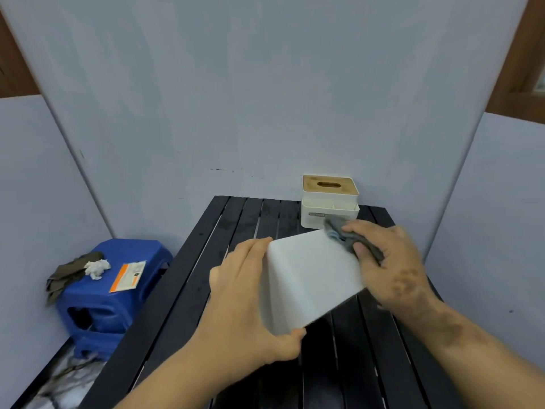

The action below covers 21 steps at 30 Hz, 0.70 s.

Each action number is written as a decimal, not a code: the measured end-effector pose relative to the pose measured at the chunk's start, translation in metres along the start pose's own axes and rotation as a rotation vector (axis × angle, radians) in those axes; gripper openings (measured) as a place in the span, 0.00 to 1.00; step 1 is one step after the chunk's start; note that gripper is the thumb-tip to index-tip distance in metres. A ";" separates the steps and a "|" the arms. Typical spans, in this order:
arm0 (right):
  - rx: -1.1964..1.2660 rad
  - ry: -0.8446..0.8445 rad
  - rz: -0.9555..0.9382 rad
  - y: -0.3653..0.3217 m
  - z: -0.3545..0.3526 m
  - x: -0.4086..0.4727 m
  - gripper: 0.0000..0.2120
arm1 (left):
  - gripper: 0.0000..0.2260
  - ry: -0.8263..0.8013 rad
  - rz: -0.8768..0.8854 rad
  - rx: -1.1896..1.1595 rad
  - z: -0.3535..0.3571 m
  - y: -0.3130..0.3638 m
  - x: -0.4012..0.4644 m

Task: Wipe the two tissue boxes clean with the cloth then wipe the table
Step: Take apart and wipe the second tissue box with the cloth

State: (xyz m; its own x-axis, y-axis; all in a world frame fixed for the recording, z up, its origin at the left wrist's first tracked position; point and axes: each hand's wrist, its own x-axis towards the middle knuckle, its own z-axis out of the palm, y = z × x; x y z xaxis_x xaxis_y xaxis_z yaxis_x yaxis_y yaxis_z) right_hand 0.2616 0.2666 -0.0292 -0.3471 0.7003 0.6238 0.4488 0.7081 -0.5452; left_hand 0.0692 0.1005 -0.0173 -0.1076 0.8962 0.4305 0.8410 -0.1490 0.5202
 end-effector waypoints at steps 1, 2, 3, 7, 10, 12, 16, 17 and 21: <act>-0.016 0.008 0.027 -0.002 0.002 -0.002 0.24 | 0.45 0.003 0.007 -0.001 0.001 0.002 0.000; -0.021 0.007 -0.012 -0.014 0.005 -0.006 0.23 | 0.45 0.007 0.014 -0.010 0.002 0.002 0.000; -0.015 -0.001 -0.107 -0.030 0.009 -0.011 0.21 | 0.44 0.011 0.016 -0.020 0.002 0.000 0.000; 0.051 -0.136 -0.455 -0.049 0.008 -0.018 0.19 | 0.44 0.009 0.033 0.005 0.002 -0.009 0.002; 0.065 -0.013 -0.133 -0.006 -0.001 -0.003 0.24 | 0.47 0.005 0.020 -0.001 0.001 -0.005 0.000; 0.041 0.026 0.003 0.001 -0.001 -0.004 0.26 | 0.48 -0.001 0.020 0.001 0.003 -0.002 -0.001; 0.045 -0.051 -0.363 -0.053 0.011 -0.021 0.20 | 0.44 0.005 0.023 -0.030 0.004 -0.007 0.000; 0.063 -0.092 -0.432 -0.056 0.011 -0.021 0.19 | 0.44 0.000 0.022 -0.021 0.003 -0.009 0.000; 0.065 -0.033 -0.189 -0.005 0.000 -0.002 0.24 | 0.48 -0.003 -0.002 0.007 0.003 -0.006 0.000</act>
State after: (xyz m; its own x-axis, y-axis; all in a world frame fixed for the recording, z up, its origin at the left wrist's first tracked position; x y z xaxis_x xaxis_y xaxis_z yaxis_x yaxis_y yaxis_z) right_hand 0.2602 0.2616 -0.0271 -0.4472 0.5562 0.7004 0.3197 0.8308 -0.4556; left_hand 0.0652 0.1022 -0.0228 -0.1072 0.8978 0.4271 0.8446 -0.1444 0.5156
